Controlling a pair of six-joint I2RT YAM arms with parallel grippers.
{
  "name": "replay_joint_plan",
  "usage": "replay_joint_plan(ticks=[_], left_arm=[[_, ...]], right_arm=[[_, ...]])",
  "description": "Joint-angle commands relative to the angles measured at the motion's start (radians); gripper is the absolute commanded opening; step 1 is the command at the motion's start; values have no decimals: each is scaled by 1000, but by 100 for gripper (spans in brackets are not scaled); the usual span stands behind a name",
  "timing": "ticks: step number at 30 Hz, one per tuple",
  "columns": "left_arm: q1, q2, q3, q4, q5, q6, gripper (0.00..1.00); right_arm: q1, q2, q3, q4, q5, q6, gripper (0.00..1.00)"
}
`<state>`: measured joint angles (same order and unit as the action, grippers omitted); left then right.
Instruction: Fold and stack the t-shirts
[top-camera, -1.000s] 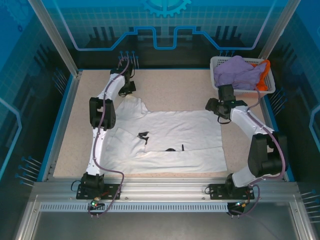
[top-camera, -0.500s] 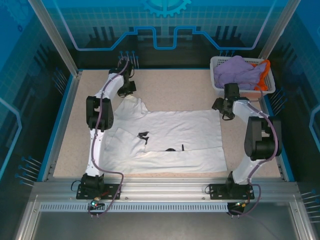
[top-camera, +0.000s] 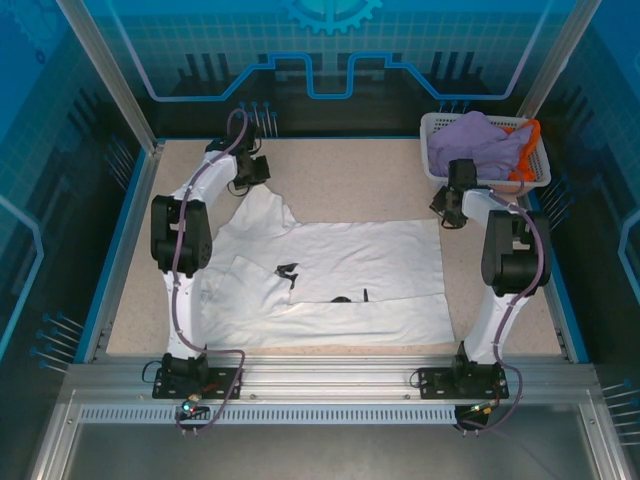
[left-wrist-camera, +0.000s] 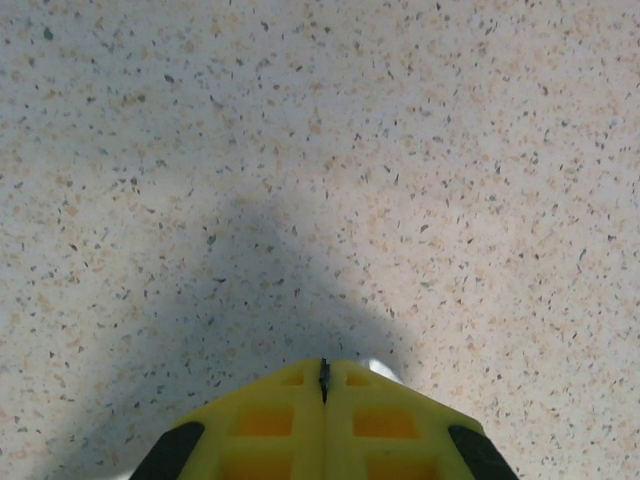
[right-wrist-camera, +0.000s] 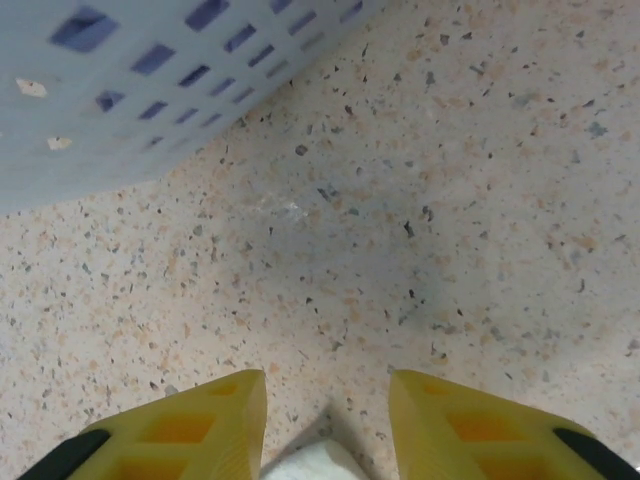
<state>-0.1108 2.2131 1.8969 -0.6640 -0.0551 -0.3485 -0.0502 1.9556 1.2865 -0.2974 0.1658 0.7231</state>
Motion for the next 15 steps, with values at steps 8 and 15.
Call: replay_joint_plan(ticks=[8,15], left_arm=[[-10,-95,-93,70,49,5,0],[-11,-148,-160,125,55,8,0]], right_arm=[[30,45,49,-65,27,66,37],[43,-68,-112,52,77,102,34]])
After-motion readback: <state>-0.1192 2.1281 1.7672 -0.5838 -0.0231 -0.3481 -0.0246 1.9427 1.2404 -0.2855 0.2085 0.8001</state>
